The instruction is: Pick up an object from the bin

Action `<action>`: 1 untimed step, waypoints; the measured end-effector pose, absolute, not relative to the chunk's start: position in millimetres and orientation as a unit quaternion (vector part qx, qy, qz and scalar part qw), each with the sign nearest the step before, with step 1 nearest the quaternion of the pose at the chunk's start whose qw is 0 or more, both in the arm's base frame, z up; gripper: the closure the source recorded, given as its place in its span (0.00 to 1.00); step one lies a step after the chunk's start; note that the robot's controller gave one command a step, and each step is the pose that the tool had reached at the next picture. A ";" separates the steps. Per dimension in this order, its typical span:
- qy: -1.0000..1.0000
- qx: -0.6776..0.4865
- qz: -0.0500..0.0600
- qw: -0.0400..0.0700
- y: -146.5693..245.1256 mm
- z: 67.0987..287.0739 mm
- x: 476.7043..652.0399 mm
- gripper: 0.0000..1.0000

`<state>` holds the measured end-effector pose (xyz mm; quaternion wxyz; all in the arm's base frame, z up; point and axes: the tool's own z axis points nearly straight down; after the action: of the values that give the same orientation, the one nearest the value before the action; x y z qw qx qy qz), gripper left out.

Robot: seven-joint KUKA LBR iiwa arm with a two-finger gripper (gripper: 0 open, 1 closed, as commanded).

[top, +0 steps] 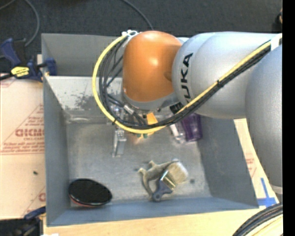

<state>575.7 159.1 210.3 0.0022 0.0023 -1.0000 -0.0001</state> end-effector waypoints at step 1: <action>-1.000 0.000 -0.001 -0.002 158.1 215.3 577.1 0.00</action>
Offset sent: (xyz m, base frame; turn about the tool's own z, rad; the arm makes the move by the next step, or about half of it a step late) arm -0.0814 0.0651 -0.1403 -0.3433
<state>577.1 158.1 215.3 -0.0018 -0.0003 -1.0000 -0.0009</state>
